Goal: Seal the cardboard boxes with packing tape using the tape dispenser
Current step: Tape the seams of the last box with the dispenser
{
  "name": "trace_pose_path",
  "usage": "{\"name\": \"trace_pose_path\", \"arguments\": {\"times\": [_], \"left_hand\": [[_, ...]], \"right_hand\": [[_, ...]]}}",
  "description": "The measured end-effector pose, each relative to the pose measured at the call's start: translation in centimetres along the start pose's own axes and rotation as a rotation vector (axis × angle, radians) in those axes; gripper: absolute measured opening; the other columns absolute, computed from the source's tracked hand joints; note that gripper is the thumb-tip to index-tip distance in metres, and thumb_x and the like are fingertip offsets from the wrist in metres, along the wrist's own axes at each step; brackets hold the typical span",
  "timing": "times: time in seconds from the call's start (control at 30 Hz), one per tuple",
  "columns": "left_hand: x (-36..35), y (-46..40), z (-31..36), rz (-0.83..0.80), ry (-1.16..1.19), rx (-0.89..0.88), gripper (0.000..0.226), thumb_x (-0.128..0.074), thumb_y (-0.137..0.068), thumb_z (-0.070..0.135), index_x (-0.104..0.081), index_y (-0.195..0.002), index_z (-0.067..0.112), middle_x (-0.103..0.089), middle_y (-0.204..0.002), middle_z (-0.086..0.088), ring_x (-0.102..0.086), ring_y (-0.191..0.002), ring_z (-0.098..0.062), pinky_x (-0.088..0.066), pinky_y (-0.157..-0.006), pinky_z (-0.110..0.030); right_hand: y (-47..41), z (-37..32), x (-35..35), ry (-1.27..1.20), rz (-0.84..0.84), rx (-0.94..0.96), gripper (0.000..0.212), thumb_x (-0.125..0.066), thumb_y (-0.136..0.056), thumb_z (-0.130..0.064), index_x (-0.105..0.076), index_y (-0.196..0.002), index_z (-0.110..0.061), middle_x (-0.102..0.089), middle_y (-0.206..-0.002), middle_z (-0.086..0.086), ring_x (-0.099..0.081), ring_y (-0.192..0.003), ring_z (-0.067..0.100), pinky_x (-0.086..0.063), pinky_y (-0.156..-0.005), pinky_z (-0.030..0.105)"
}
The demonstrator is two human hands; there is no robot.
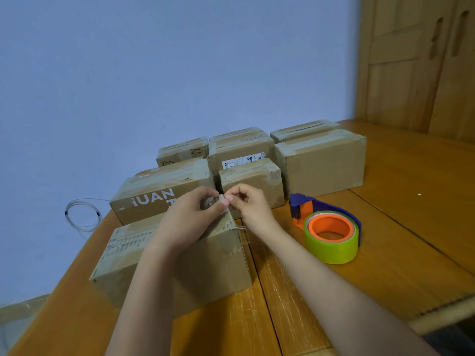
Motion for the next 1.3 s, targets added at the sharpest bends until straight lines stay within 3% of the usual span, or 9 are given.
{"name": "trace_pose_path", "arguments": {"times": [0.07,0.17,0.53,0.7,0.83,0.9,1.03,1.17,1.3], "left_hand": [[-0.1,0.0,-0.1,-0.003,0.004,0.001,0.031,-0.057,-0.091,0.045,-0.059,-0.116,0.026,-0.062,-0.096,0.008,-0.058,-0.089,-0.01,-0.044,-0.074,-0.028],[-0.1,0.0,-0.2,-0.008,0.019,0.007,0.03,-0.057,-0.09,0.046,-0.06,-0.113,0.027,-0.062,-0.089,0.008,-0.057,-0.082,-0.01,-0.043,-0.07,-0.029],[-0.2,-0.5,-0.5,-0.007,0.074,0.027,0.019,-0.059,-0.091,0.041,-0.062,-0.104,0.028,-0.061,-0.083,0.009,-0.055,-0.075,-0.011,-0.039,-0.066,-0.027],[-0.1,-0.5,-0.6,-0.003,0.075,0.036,0.02,-0.058,-0.092,0.041,-0.063,-0.105,0.027,-0.066,-0.099,0.007,-0.06,-0.092,-0.013,-0.048,-0.081,-0.033],[0.1,-0.3,-0.2,-0.003,0.07,0.031,0.02,-0.058,-0.093,0.041,-0.063,-0.106,0.026,-0.065,-0.098,0.009,-0.06,-0.096,-0.011,-0.049,-0.086,-0.034],[0.1,-0.1,-0.1,-0.003,0.054,0.023,0.022,-0.057,-0.093,0.041,-0.063,-0.108,0.026,-0.064,-0.098,0.009,-0.06,-0.092,-0.01,-0.049,-0.081,-0.031],[0.1,0.0,0.0,0.001,0.064,0.022,0.021,-0.056,-0.094,0.04,-0.062,-0.108,0.025,-0.065,-0.089,0.009,-0.061,-0.083,-0.009,-0.047,-0.073,-0.028],[0.0,0.0,0.2,0.001,0.046,0.015,0.02,-0.056,-0.094,0.04,-0.062,-0.107,0.025,-0.063,-0.083,0.007,-0.06,-0.078,-0.014,-0.045,-0.07,-0.03],[0.1,0.0,0.2,0.013,-0.023,0.008,0.027,-0.056,-0.093,0.042,-0.061,-0.114,0.025,-0.063,-0.102,0.006,-0.059,-0.095,-0.014,-0.049,-0.082,-0.033]], "right_hand": [[0.1,-0.1,0.0,0.115,0.062,0.038,0.014,-0.059,-0.091,-0.008,-0.063,-0.081,-0.016,-0.061,-0.081,-0.007,-0.056,-0.081,0.005,-0.044,-0.074,0.008],[0.3,-0.5,-0.1,0.232,0.133,0.137,0.008,-0.059,-0.09,-0.004,-0.064,-0.085,-0.006,-0.059,-0.082,-0.005,-0.052,-0.078,-0.002,-0.039,-0.069,0.003],[2.0,-0.1,0.1,-0.017,0.115,0.048,0.017,-0.057,-0.092,-0.004,-0.068,-0.089,-0.017,-0.067,-0.09,0.001,-0.062,-0.089,0.011,-0.052,-0.081,0.025],[3.5,-0.6,0.3,0.08,0.045,0.094,0.034,-0.048,-0.093,0.004,-0.069,-0.114,-0.013,-0.06,-0.09,-0.007,-0.059,-0.088,0.007,-0.05,-0.078,0.02],[4.0,-1.4,1.1,0.1,0.101,0.119,0.035,-0.047,-0.092,0.005,-0.072,-0.104,-0.017,-0.065,-0.09,-0.008,-0.06,-0.088,0.0,-0.05,-0.081,0.018],[4.0,-1.4,1.3,0.084,0.123,0.09,0.036,-0.047,-0.093,0.001,-0.07,-0.103,-0.025,-0.066,-0.101,-0.008,-0.059,-0.098,-0.002,-0.048,-0.089,0.019],[4.1,-0.5,-0.4,-0.078,-0.098,-0.04,0.039,-0.043,-0.1,-0.017,-0.048,-0.137,-0.027,-0.049,-0.134,-0.017,-0.042,-0.123,-0.007,-0.034,-0.094,0.004],[4.6,-0.7,-1.1,-0.114,-0.169,-0.04,0.049,-0.038,-0.096,-0.04,-0.044,-0.141,-0.022,-0.049,-0.133,-0.018,-0.042,-0.117,-0.015,-0.032,-0.086,-0.004],[4.8,-1.1,-0.2,-0.178,-0.154,-0.014,0.052,-0.035,-0.088,-0.047,-0.054,-0.131,-0.025,-0.058,-0.122,-0.02,-0.051,-0.112,-0.015,-0.038,-0.088,0.003]]}}
Point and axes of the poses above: each hand's wrist, its own y-axis away from the middle knuckle, its own x-axis out of the back of the hand, z = x × y, the point moved 7 cm from there along -y, towards the middle knuckle
